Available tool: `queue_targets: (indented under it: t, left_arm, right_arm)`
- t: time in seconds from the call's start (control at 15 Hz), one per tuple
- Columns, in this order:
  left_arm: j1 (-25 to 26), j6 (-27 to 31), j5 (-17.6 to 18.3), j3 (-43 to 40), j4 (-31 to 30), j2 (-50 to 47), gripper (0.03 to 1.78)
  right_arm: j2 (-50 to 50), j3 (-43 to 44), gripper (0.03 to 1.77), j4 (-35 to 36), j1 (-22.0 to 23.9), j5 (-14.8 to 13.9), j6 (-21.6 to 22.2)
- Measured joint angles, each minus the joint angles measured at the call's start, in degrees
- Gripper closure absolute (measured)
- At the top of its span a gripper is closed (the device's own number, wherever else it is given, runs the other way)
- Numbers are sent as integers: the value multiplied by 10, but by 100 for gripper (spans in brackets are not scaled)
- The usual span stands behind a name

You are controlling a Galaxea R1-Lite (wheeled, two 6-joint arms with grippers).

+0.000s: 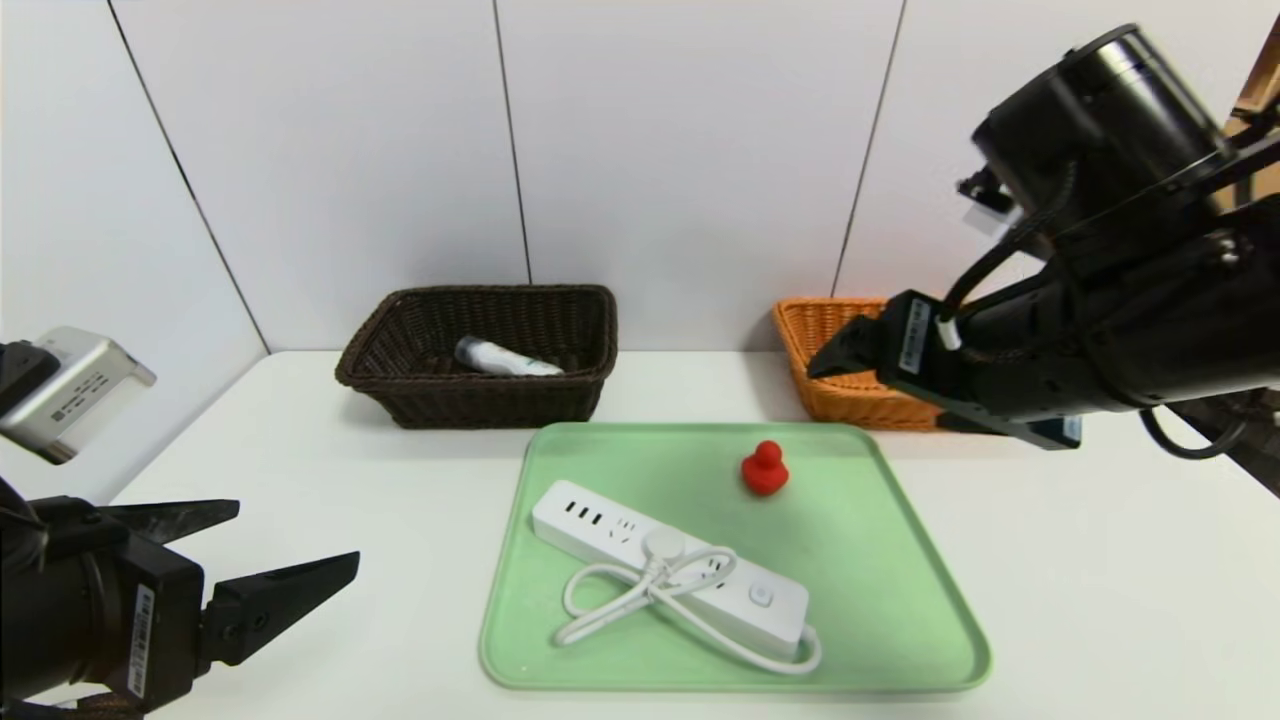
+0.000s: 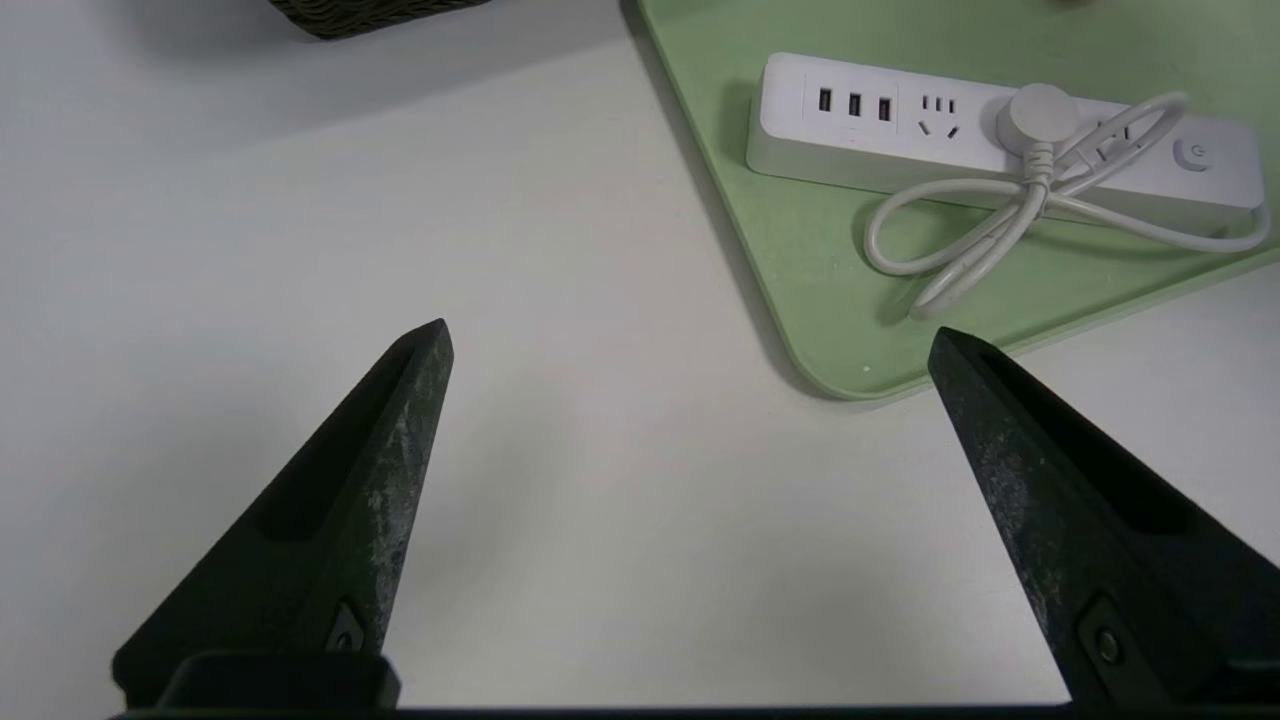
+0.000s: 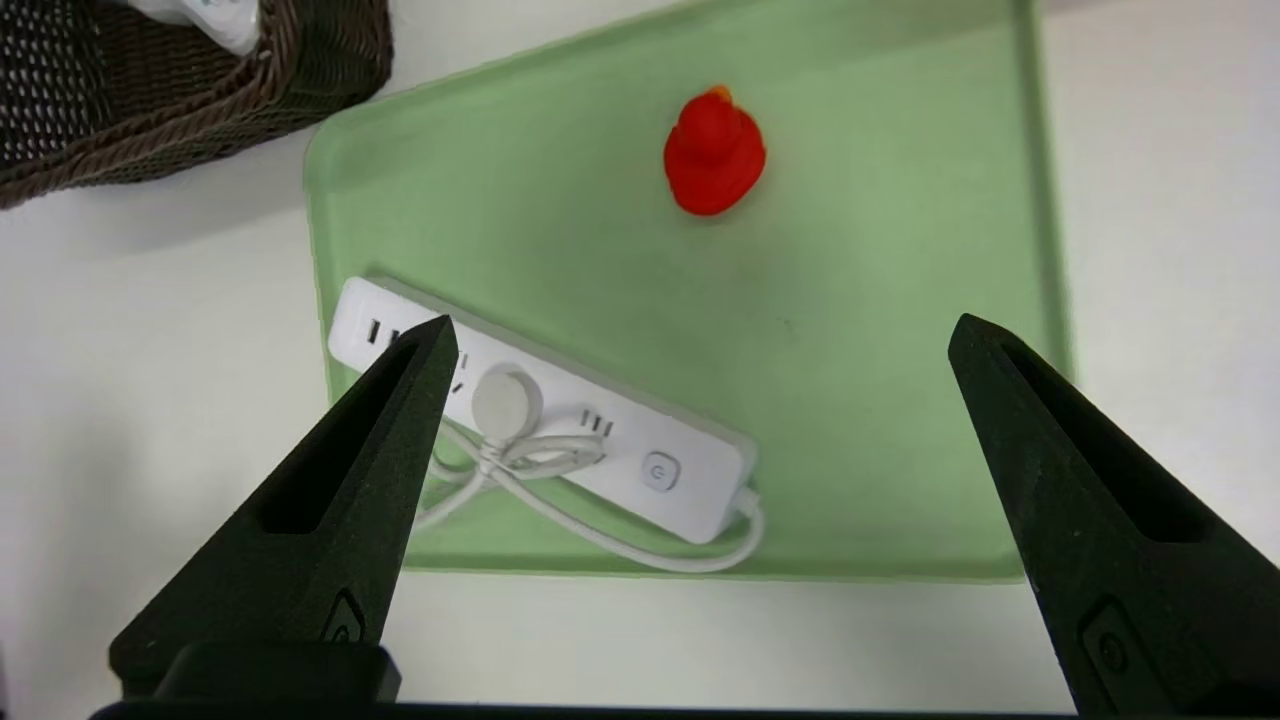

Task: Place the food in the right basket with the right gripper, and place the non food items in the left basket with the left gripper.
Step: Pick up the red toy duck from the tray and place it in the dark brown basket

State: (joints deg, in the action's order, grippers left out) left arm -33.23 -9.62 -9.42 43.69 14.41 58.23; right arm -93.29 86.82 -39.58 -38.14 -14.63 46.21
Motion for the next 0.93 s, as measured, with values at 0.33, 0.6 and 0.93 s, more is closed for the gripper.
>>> queue_targets:
  t: [0.33, 0.6, 0.93]
  left_arm:
    - [1, 0, 0, -13, 2, -12, 12]
    - [1, -1, -1, -20, 3, -21, 12]
    - [2, -1, -2, -26, 4, -32, 12]
  right_arm:
    - [-92, 41, 11, 0, -7, 5, 68]
    - [-156, 98, 11, -28, 2, 4, 65]
    - [-231, 154, 11, -62, 6, 0, 58]
